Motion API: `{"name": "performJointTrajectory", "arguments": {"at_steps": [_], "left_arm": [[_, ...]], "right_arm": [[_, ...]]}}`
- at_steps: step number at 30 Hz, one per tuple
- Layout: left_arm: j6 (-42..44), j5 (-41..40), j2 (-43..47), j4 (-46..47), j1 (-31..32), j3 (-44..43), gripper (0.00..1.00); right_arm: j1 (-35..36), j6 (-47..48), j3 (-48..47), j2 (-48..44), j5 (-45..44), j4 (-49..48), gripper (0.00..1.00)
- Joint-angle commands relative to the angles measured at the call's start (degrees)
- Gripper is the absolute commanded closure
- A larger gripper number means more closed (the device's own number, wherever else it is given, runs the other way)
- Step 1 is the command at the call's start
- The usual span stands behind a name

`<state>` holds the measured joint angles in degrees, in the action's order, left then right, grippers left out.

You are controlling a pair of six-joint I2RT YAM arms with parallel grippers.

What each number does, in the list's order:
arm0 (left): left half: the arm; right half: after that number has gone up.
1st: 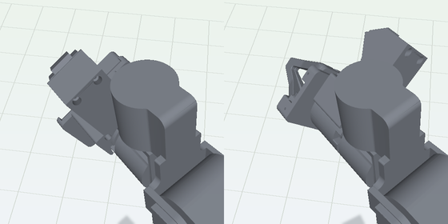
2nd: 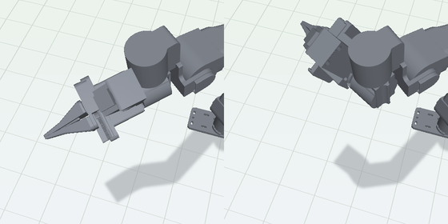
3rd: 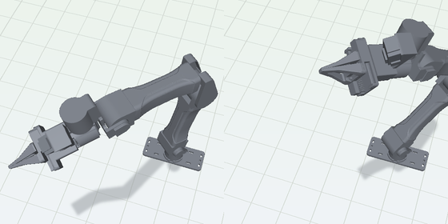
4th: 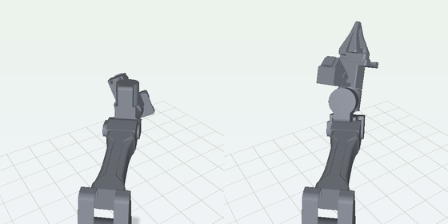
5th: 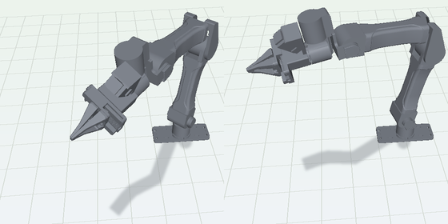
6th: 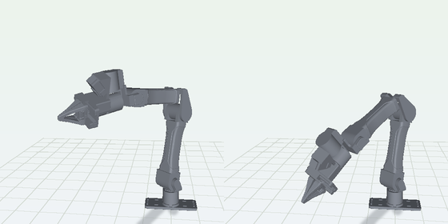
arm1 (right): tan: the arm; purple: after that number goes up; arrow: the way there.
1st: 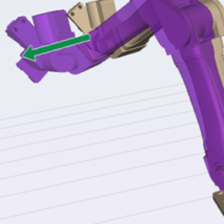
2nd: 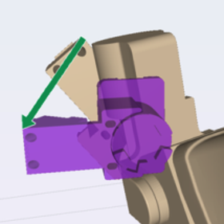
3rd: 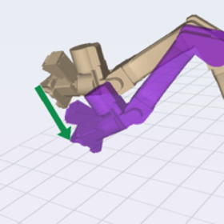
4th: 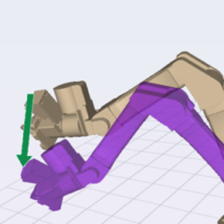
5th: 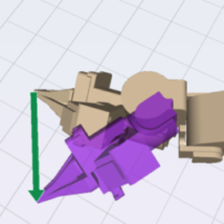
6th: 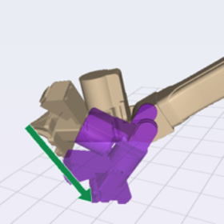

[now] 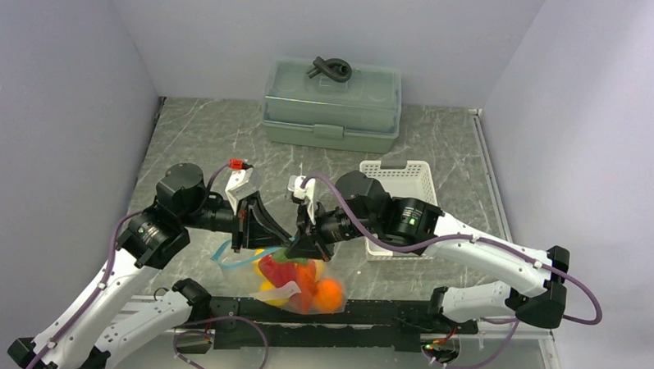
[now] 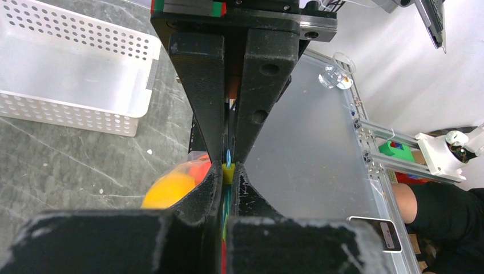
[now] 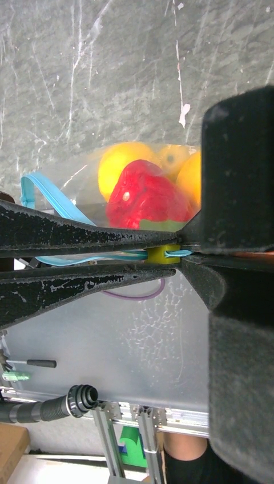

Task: Place the food in the zip-top bag and seal the zipper
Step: Zip the zipper food storage bag at the center of the board.

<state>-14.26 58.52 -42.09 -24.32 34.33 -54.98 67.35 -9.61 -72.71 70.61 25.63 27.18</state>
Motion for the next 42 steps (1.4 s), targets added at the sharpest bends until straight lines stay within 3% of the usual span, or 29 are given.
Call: {"name": "performJointTrajectory", "arguments": {"at_steps": [1, 30, 42], "left_arm": [[0.4, 1.7, 0.8, 1.3, 0.1, -1.5, 1.0], [1.8, -2.3, 3.4, -3.8, 0.0, -1.6, 1.0], [2.3, -10.7, 7.2, -9.2, 0.0, -2.7, 1.0]], "right_arm": [[-0.6, -1.0, -3.2, -0.9, 0.1, -3.3, 1.0], [-2.2, -1.9, -0.9, -14.5, -12.0, 0.7, 1.0], [-2.7, -3.9, -0.5, -20.0, -22.2, 2.1, 1.0]]}}
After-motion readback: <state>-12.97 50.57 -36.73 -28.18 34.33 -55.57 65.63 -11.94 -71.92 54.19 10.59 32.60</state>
